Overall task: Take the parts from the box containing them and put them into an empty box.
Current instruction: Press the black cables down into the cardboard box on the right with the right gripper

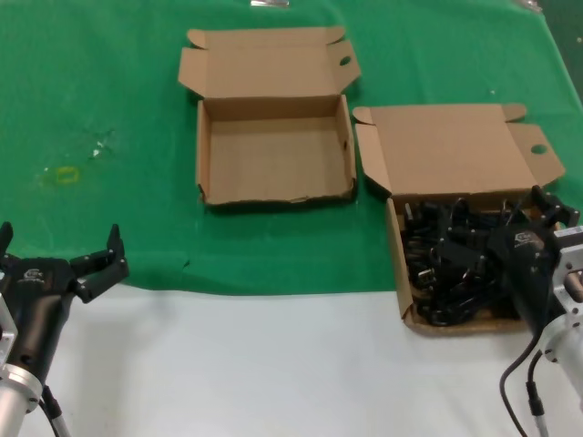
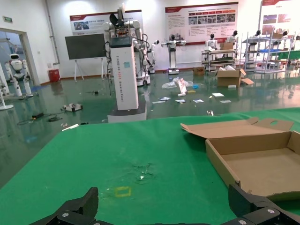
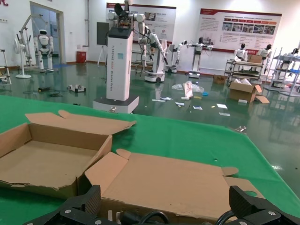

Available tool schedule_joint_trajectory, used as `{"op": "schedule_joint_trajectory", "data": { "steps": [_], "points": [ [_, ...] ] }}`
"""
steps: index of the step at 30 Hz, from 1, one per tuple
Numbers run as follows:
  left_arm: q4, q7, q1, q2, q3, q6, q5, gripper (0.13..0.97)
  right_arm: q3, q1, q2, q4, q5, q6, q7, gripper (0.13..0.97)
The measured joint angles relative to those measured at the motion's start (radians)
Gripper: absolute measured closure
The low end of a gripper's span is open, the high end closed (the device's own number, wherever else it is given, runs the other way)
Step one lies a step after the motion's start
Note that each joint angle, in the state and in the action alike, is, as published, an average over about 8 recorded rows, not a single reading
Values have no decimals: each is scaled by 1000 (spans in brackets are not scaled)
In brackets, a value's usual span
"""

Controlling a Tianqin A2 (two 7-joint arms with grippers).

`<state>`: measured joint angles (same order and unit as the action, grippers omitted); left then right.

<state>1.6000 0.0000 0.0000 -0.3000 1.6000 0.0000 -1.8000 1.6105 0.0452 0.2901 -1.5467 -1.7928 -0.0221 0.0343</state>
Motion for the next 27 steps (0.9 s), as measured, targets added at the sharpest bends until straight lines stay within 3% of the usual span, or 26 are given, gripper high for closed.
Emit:
{"op": "schedule_joint_trajectory", "data": {
  "steps": [13, 22, 27],
  "points": [
    [0, 0, 0, 0, 0, 0, 0, 137, 0, 0, 0, 0, 0, 0, 0, 129],
    [0, 0, 0, 0, 0, 0, 0, 206, 29, 1, 29, -6, -14, 21, -11, 129],
    [0, 0, 0, 0, 0, 0, 0, 293, 62, 0, 77, -17, -41, 47, -22, 129]
  ]
}}
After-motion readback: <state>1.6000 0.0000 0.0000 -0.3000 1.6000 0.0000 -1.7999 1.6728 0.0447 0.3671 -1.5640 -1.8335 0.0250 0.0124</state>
